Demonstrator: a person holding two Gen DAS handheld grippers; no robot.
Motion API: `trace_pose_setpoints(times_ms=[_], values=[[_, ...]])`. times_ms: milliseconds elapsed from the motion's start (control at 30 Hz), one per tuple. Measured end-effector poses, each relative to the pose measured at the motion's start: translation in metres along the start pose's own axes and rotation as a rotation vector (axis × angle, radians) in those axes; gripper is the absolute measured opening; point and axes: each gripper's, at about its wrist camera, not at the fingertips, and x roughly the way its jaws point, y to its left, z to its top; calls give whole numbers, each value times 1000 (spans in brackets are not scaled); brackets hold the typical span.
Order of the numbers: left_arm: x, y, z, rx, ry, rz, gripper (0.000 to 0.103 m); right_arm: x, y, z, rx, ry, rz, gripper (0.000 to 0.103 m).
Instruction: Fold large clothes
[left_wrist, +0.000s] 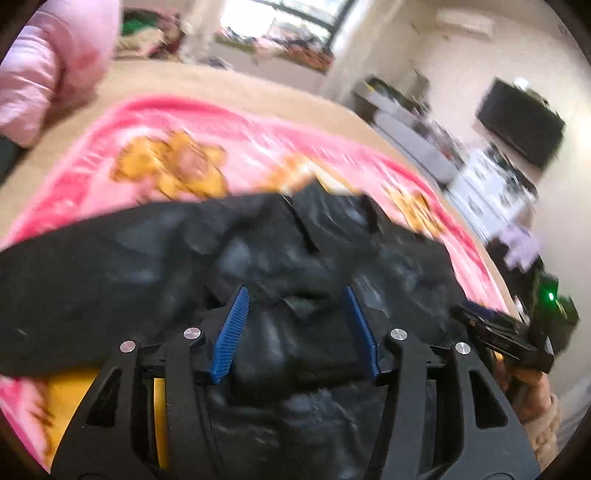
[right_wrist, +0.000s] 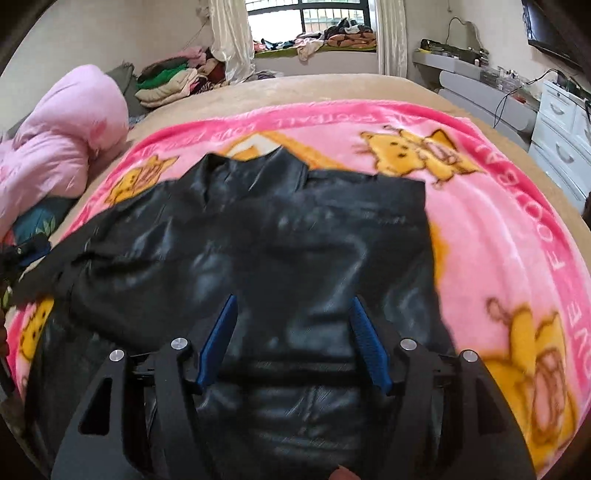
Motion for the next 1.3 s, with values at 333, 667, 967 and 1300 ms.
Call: trace_pose_setpoints(times_ms=[333,667,967,1300], values=[[47,15,-45,-58,176,-3,45,-4,26,-12,-48,-1,-8,71],[32,5,-43,-32,159,37,58,17,7,-19,70,100,-62,73],[9,-1,-40,-42,116,92,94,-22,32,-25,82,11,46,97],[-9,16,-47,-95,113,180,94,-40,62,-30,46,-38,54,98]])
